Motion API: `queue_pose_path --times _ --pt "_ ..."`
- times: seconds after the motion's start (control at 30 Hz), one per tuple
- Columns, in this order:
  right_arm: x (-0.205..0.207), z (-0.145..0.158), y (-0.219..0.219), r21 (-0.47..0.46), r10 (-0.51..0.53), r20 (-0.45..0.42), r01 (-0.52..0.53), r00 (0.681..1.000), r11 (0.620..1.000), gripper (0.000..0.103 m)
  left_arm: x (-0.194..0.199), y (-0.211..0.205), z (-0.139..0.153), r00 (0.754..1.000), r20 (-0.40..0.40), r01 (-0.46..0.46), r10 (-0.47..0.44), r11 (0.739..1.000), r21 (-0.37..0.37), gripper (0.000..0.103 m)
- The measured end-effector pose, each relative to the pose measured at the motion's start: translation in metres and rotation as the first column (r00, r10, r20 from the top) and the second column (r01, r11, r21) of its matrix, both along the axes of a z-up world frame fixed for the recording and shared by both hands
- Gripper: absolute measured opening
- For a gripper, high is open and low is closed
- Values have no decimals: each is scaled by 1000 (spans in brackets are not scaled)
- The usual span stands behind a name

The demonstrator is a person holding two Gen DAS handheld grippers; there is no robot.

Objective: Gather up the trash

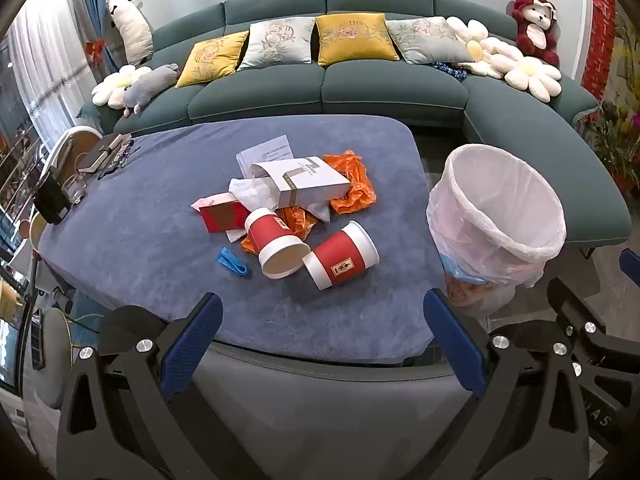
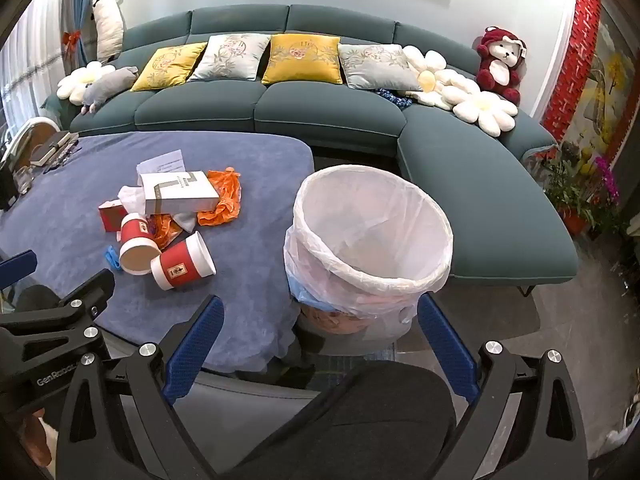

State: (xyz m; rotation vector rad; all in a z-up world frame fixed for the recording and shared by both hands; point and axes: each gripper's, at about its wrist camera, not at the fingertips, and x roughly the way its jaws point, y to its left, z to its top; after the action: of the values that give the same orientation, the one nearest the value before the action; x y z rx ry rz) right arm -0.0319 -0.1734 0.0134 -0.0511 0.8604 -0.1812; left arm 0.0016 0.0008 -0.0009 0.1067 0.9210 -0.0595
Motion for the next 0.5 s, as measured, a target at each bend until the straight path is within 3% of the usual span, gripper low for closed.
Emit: queue_pose_path --times 0.5 --pt "0 1 0 4 -5 -2 5 1000 1000 93 -7 5 2 999 25 -26 25 1000 11 96"
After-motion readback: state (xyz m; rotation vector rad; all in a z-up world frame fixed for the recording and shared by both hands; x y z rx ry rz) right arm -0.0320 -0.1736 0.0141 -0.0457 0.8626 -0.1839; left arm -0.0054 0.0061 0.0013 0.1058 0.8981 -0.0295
